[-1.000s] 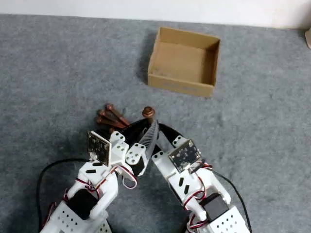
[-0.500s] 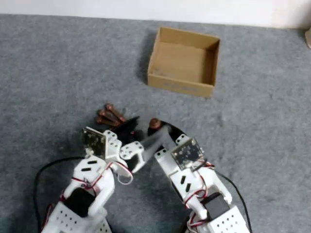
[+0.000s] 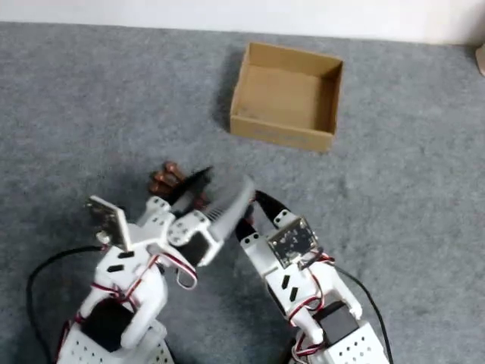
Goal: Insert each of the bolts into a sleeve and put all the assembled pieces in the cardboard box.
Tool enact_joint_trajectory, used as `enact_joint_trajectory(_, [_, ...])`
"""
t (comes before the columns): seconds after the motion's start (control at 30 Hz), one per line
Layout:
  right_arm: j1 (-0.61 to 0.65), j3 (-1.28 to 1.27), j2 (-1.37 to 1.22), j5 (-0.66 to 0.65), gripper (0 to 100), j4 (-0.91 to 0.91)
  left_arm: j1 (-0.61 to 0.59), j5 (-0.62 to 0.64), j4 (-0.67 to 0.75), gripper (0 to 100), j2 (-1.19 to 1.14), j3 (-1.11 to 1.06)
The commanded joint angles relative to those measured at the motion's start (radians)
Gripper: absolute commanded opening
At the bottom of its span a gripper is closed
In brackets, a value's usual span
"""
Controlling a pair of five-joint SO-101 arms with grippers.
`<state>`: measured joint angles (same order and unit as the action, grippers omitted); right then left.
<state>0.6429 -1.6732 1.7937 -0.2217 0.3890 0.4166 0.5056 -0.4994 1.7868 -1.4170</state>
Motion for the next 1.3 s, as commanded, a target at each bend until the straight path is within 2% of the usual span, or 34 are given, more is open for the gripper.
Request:
enact_joint_trajectory(0.0, [-0.013,-0.093,0.012,-0.009,0.5,-0.007,-0.096,-0.021,0.006,0,0.005,0.05])
enact_joint_trajectory(0.07, [-0.013,-0.093,0.012,-0.009,0.5,-0.007,-0.134,-0.037,0.003,3,0.004,0.042])
enact_joint_trajectory(0.23, [-0.071,-0.087,0.01,-0.003,0.5,-0.007,-0.228,-0.061,-0.031,1,-0.005,-0.084])
enact_joint_trajectory(0.4, [-0.168,-0.018,-0.001,0.069,0.5,-0.001,-0.243,-0.279,-0.158,1,-0.054,-0.022])
enact_joint_trajectory(0.5, [-0.228,0.041,-0.004,0.097,0.5,-0.001,-0.242,-0.408,-0.193,1,-0.228,0.044])
enact_joint_trajectory(0.63, [-0.269,0.189,-0.142,0.097,0.5,-0.002,-0.288,-0.384,-0.157,1,-0.598,0.186])
enact_joint_trajectory(0.8, [-0.329,0.611,-0.691,0.094,0.5,-0.005,-0.398,-0.327,-0.084,1,-1.079,0.395])
enact_joint_trajectory(0.93, [-0.415,1.093,-1.248,0.094,0.5,0.005,-0.446,-0.282,-0.086,1,-1.316,0.538])
enact_joint_trajectory(1.03, [-0.472,1.474,-1.652,0.094,0.5,0.099,-0.446,-0.281,-0.081,1,-1.403,0.584])
enact_joint_trajectory(1.27, [-0.555,2.408,-2.408,0.1,0.5,0.493,-0.444,-0.281,-0.078,1,-1.437,0.608])
